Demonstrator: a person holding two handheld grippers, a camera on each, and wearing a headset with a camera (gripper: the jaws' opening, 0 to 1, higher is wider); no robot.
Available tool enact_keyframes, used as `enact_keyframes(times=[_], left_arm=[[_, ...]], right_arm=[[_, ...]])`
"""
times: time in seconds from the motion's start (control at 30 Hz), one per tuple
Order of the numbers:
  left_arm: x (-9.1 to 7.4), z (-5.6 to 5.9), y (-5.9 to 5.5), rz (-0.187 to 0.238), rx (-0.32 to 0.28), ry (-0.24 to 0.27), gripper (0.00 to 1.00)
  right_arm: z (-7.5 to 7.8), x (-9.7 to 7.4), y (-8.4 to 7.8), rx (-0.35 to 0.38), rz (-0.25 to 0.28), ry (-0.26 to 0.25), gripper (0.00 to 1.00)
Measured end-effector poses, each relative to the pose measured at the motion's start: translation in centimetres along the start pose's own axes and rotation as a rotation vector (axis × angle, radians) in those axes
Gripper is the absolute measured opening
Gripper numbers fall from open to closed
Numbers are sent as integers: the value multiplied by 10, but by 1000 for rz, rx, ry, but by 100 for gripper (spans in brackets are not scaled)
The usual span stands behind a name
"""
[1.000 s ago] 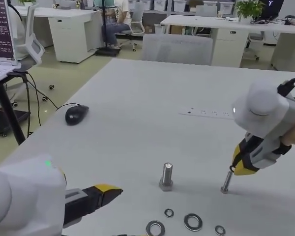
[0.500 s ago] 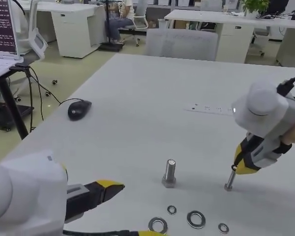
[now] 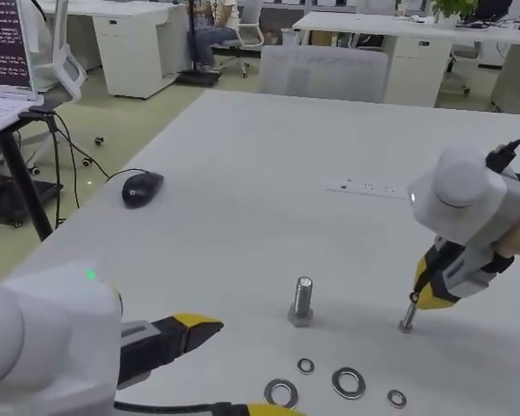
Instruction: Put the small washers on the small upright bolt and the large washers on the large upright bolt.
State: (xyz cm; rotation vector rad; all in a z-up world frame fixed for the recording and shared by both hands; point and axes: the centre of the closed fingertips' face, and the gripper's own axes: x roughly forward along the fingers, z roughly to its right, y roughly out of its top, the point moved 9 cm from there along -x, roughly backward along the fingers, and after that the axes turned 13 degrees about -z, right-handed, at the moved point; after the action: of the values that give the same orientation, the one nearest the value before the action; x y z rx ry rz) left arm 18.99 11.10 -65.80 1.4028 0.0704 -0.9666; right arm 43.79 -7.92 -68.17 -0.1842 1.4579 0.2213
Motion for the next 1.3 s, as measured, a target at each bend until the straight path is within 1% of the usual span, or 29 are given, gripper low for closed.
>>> enact_keyframes(times=[0.37, 0.77, 1.03, 1.2, 1.3], left_arm=[[1, 0, -1, 0, -7, -1, 70], [6, 1, -1, -1, -12, -10, 70], [7, -1, 0, -1, -16, -9, 70], [8, -2, 0, 1, -18, -11, 70], [8, -2, -1, -1, -17, -12, 70]], right_arm=[[1, 15, -1, 0, -7, 16, 12], [4, 33, -4, 0, -18, 31, 13], [5, 42, -3, 3, -17, 37, 14], [5, 46, -5, 3, -25, 41, 15], [4, 47, -5, 10, -19, 41, 17]])
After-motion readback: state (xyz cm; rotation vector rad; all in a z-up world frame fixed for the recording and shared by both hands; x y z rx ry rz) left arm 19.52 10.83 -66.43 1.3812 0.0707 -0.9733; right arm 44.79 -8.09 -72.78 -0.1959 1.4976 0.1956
